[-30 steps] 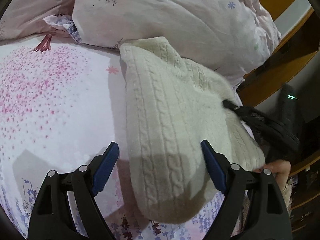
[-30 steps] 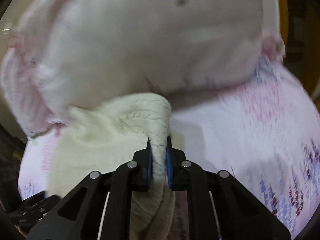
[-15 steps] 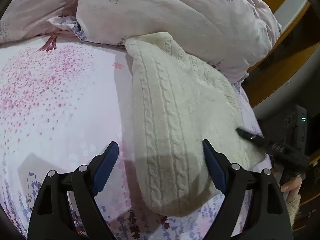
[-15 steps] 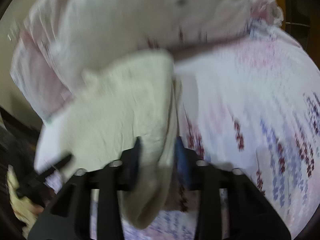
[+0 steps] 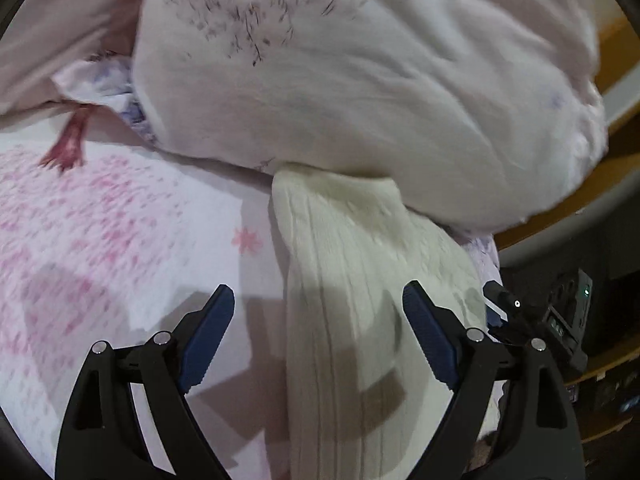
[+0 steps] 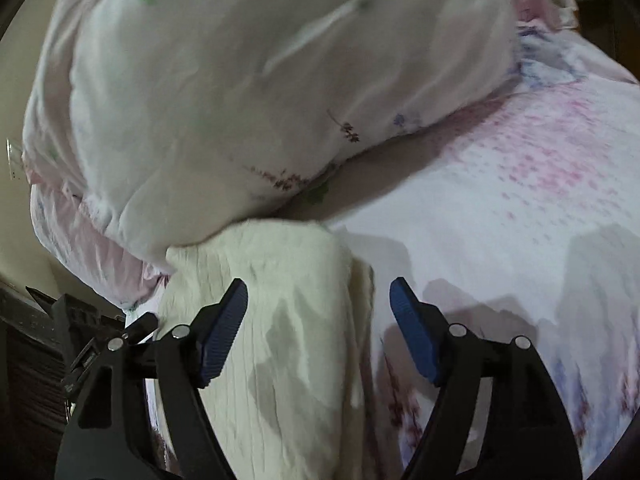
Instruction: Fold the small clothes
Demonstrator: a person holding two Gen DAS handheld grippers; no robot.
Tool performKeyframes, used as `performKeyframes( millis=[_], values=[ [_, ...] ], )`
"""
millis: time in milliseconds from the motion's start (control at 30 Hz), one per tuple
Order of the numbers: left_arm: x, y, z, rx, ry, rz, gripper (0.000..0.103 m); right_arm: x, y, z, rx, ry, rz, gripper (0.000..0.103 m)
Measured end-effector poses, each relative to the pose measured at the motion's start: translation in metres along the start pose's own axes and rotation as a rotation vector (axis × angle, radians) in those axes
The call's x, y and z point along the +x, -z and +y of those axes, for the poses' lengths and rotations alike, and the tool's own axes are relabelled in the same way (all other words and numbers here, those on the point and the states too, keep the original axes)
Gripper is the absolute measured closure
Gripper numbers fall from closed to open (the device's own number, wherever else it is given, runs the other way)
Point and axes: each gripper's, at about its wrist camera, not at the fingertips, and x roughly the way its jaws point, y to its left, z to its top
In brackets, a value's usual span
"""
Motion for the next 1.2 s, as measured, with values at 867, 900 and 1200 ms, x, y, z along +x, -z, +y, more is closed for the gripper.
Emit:
performKeyframes(
  millis=[867,900,1200],
  values=[
    [-0.020,0.026,0.005,-0.020,0.085,-0.032,0.038,-0.028,0.051,0.039,-0.251,0.130,-0.152,0.066],
    [-0.026,0.033,0.002,-0.002,0.092,-0.032,0.037,-0.034,0.061,0.047,-0.284,0.108,-0.155,0.067],
    [-0.018,0.086,-0.039,0.240,-0.022,-0.014,0.033,-0.025,0.109,0.044,-0.396,0.206,-0.054,0.070]
  ],
)
